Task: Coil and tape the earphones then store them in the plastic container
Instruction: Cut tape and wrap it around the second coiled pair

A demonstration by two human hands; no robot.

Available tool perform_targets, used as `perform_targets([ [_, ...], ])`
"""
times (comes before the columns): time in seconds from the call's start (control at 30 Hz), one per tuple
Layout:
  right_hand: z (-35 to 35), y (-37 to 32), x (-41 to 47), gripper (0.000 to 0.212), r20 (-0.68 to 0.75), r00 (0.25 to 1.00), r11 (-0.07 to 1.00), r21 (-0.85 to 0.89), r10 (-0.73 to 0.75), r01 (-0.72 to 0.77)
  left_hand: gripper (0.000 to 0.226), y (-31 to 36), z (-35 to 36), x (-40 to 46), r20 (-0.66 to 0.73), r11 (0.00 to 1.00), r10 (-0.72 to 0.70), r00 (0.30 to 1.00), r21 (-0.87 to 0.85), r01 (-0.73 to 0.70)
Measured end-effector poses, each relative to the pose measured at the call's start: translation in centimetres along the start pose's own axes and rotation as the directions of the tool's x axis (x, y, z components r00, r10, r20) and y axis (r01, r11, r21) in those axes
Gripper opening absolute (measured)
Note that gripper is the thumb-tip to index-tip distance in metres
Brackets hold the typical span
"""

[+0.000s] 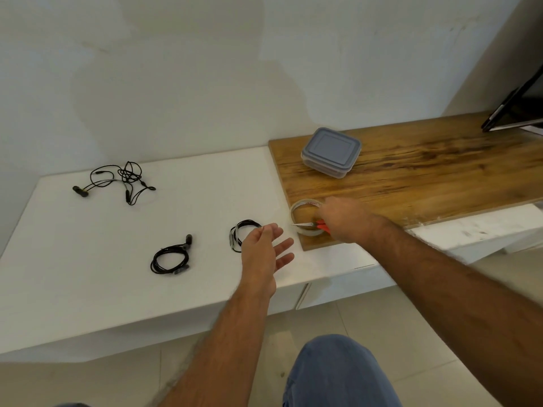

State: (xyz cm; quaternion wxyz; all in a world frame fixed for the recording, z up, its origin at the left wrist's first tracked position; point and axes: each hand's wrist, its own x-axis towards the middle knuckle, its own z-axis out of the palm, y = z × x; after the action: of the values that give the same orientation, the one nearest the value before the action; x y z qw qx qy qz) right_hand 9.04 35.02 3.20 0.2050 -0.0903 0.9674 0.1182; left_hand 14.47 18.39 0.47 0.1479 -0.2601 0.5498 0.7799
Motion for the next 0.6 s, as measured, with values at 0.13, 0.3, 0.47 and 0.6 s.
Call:
perform_targets([
  [0.13, -0.6, 0.6, -1.2, 0.032, -0.204, 0.964, 0.821, 0.57, 0.168, -0.023, 0.02, 1.5, -1.4, -0.9, 0.018, 0.998, 0.049, 0.999, 0.045, -0.05],
  [0.3, -0.9, -5.5, -3.4, 0.032, -0.016, 0.999, 0.002, 1.0, 0.05, 0.016, 0.022, 3.6, -4.0, -2.3, 0.041, 0.984, 0.128, 0.991, 0.12, -0.132],
  [0.47, -1.0, -11.6, -3.7, 0.041, -0.043, 0.998, -0.285, 0.958, -0.037, 0.031, 0.023, 5.1, -7.7, -4.1, 0.03, 0.964, 0.197, 0.98, 0.176, -0.199],
  [0.6, -1.4, -15.5, -3.9, 0.019, -0.08, 0.996, -0.303, 0.949, 0.029, 0.085, 0.021, 5.8, -11.2, -5.0, -0.014, 0.96, 0.206, 0.979, 0.196, -0.199],
])
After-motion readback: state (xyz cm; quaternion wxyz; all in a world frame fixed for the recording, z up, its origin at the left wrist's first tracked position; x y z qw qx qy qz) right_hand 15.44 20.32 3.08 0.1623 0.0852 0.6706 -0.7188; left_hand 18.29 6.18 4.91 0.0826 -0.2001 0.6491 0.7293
